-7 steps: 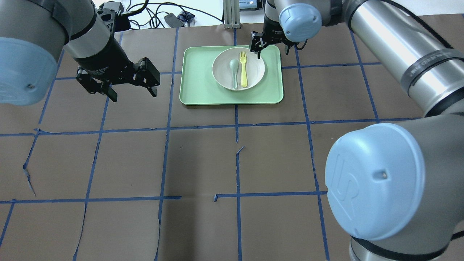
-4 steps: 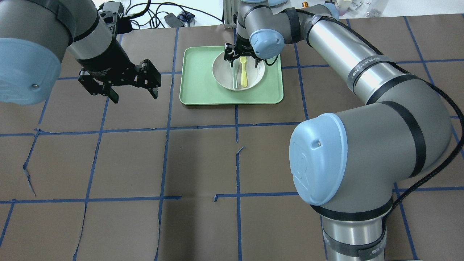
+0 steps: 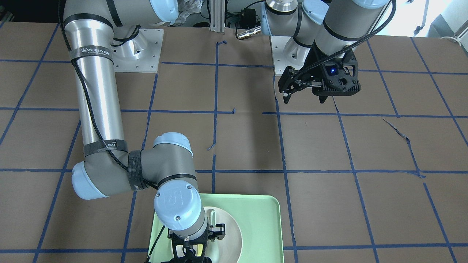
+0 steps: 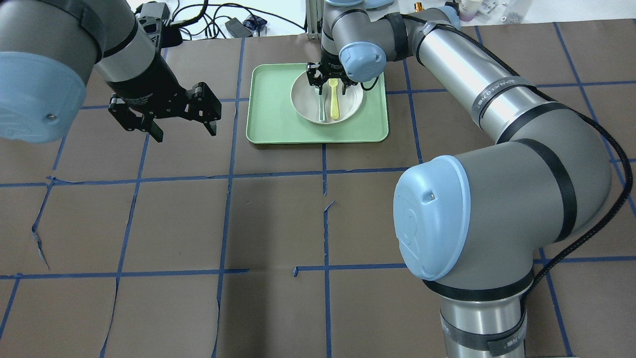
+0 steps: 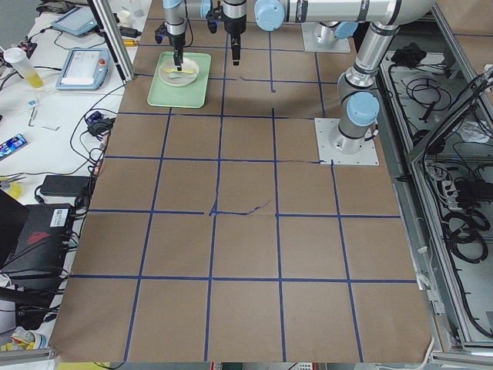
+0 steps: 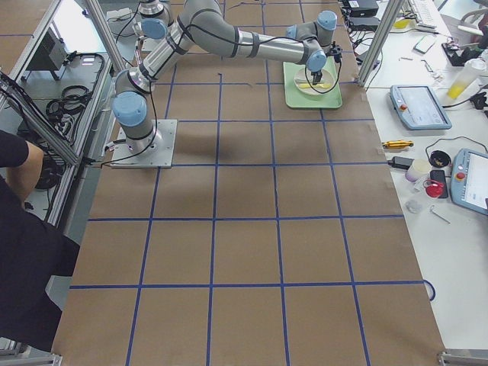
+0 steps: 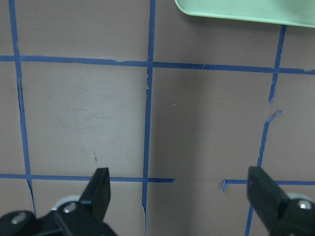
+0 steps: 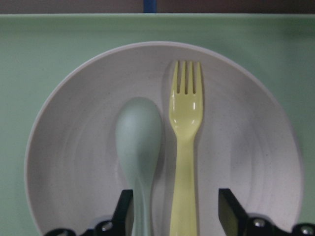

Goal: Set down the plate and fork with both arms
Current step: 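Move the right gripper over the plate and lower onto the yellow fork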

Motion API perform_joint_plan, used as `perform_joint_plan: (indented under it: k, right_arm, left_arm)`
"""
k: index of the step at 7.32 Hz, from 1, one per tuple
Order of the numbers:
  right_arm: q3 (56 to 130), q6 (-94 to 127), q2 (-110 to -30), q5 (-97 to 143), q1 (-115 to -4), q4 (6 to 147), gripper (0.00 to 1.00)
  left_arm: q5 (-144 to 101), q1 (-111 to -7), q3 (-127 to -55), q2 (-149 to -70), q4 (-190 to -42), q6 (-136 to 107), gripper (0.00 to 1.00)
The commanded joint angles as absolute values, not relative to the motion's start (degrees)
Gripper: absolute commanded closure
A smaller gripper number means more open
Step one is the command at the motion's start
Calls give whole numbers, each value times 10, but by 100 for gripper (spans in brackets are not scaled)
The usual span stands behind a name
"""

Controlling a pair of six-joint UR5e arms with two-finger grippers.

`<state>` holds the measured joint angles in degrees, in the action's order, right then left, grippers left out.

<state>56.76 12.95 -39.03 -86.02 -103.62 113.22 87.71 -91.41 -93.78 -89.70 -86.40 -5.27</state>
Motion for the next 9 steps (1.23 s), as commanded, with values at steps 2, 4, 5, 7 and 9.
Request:
perform_joint_plan:
  k: [2, 4, 5, 7, 9]
  right_arm:
    - [571, 118, -385, -860, -1034, 1135, 44]
    - [572, 115, -382, -860, -1034, 1146, 46]
    - [574, 115, -382, -858, -1032, 1151, 47]
    - [577, 115, -381, -860, -1029, 1152, 48]
    - [578, 115, -374, -863, -1029, 1152, 48]
  left_arm:
    - [876, -914, -938, -897, -864, -53, 0]
    - [876, -914, -938, -896, -864, -53, 0]
    - [876, -914, -938, -896, -864, -53, 0]
    - [875, -914, -939, -896, -864, -52, 0]
    - [876, -914, -939, -896, -864, -53, 0]
